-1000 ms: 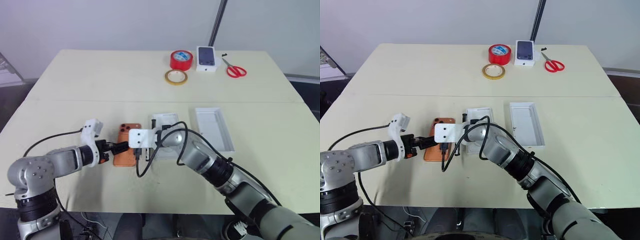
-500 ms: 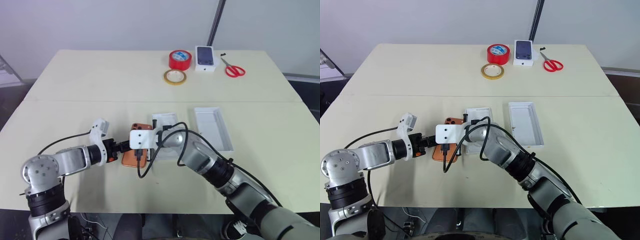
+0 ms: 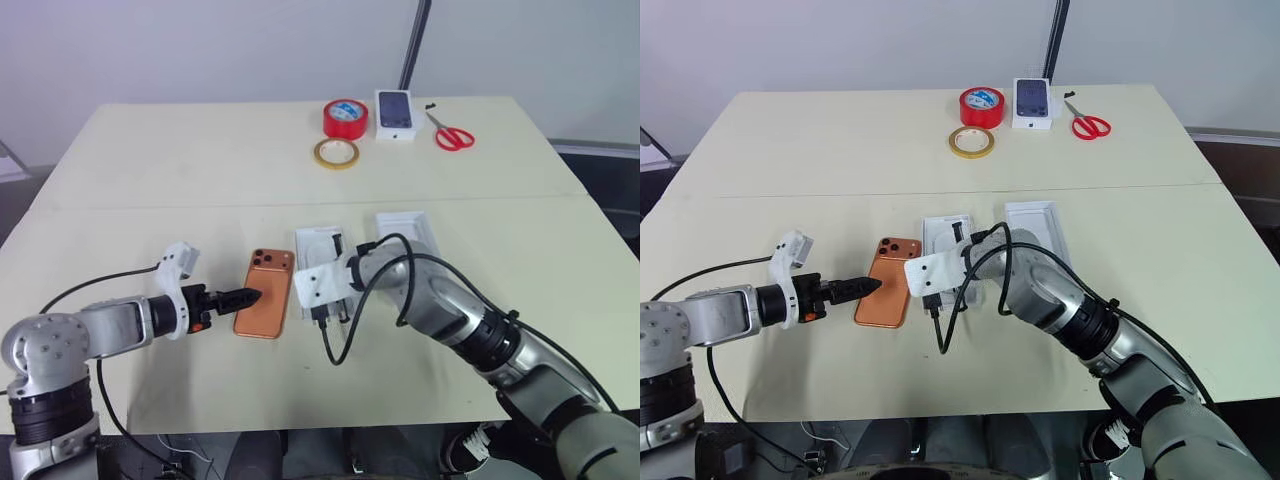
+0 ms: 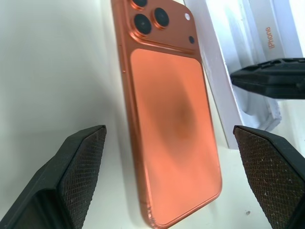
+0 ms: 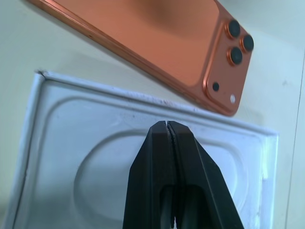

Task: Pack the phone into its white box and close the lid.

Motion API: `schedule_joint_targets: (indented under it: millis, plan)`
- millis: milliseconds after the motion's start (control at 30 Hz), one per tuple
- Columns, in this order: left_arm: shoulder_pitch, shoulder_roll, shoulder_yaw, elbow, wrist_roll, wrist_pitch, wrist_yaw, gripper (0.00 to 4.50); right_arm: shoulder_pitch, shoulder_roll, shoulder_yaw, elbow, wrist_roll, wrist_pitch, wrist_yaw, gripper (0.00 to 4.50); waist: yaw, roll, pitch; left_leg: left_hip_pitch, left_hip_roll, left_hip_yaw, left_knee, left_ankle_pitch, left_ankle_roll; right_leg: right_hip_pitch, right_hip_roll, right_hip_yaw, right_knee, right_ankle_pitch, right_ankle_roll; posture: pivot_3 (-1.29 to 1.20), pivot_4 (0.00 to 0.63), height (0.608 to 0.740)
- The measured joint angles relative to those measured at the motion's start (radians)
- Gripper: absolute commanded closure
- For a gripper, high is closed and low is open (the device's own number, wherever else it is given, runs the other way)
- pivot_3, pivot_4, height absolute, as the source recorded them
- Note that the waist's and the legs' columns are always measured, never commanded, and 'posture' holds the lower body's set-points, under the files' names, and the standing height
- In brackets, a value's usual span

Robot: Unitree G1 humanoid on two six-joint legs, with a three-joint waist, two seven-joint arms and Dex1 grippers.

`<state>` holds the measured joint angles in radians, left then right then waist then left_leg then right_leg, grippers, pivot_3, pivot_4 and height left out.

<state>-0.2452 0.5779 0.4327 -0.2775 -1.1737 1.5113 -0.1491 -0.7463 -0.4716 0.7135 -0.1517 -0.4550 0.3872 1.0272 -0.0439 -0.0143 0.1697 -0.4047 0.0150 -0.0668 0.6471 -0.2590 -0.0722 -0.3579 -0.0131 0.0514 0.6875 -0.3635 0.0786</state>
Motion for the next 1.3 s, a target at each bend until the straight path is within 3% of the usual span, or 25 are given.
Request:
schedule_joint_targets:
  millis: [600,833,1300]
  plan:
    - [0.053,0.046,0.013,-0.010,0.013,-0.057,-0.046,0.00,-0.021,0.047,-0.049,-0.062,-0.067,0.000,0.039,4.46,-0.001,0.000,0.000,0.000,0.000,0.000,-0.001,0.000,0.000,0.000,0.000,0.000,0.000,0.000,0.000,0.00,0.150,0.740]
    - [0.060,0.070,0.017,0.000,0.019,-0.066,-0.063,0.00,-0.021,0.106,-0.011,0.004,-0.079,-0.011,0.041,4.46,0.001,0.000,0.000,0.000,0.000,0.000,0.000,0.000,0.000,-0.001,0.000,0.000,0.000,0.000,0.000,0.00,0.150,0.740]
    - [0.073,0.070,0.017,-0.010,0.012,-0.079,-0.064,0.00,-0.028,0.091,0.019,0.032,-0.140,-0.104,0.079,4.46,0.001,0.000,0.000,0.000,0.000,0.000,0.000,0.000,0.000,0.000,-0.001,0.000,0.000,0.000,0.000,0.00,0.150,0.740]
